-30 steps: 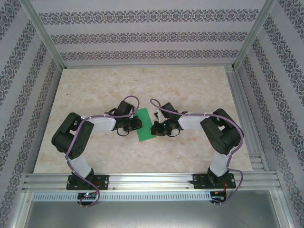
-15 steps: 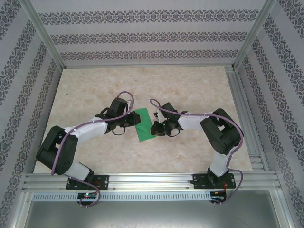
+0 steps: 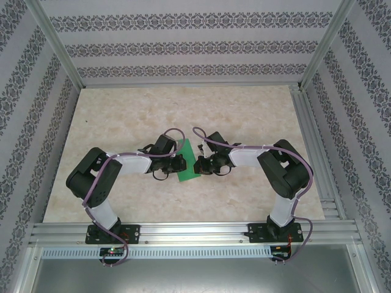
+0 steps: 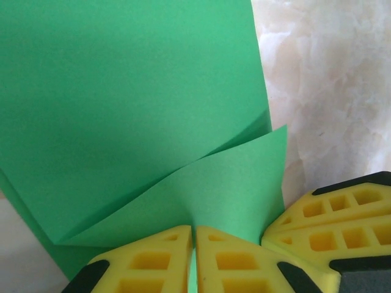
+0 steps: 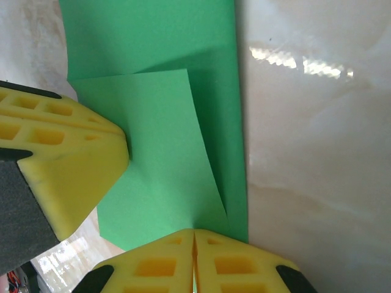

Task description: Fold a paper plane with a square sheet of paper (pick it up from the middle)

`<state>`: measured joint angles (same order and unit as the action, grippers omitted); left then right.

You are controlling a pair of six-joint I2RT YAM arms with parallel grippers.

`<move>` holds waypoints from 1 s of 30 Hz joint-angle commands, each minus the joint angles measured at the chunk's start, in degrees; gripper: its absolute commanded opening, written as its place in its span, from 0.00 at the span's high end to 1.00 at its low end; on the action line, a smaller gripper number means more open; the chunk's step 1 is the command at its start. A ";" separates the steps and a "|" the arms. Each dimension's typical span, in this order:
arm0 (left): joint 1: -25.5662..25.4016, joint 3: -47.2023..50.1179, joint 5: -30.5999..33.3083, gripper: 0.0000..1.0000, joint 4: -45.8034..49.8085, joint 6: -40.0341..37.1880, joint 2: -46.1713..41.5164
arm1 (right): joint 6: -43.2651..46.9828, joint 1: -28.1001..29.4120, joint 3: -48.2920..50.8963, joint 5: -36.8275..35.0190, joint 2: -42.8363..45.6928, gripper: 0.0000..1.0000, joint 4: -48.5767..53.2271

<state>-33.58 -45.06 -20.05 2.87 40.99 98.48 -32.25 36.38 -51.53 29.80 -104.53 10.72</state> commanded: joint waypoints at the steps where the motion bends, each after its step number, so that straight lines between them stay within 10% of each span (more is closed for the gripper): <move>1: 0.54 -0.65 7.18 0.88 4.29 -0.20 0.18 | 0.17 0.59 2.79 -7.70 -4.01 0.91 5.54; 18: 0.92 0.93 -5.88 0.86 -7.11 0.23 -3.72 | 0.25 0.61 2.73 -8.01 -4.21 0.91 5.62; 30: 0.33 -1.02 0.69 0.87 -1.04 -0.29 1.02 | 0.30 0.57 2.39 -7.86 -4.65 0.91 5.55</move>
<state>-32.80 -44.64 -23.14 -0.71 40.99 99.11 -32.25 36.38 -51.55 29.67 -104.64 10.72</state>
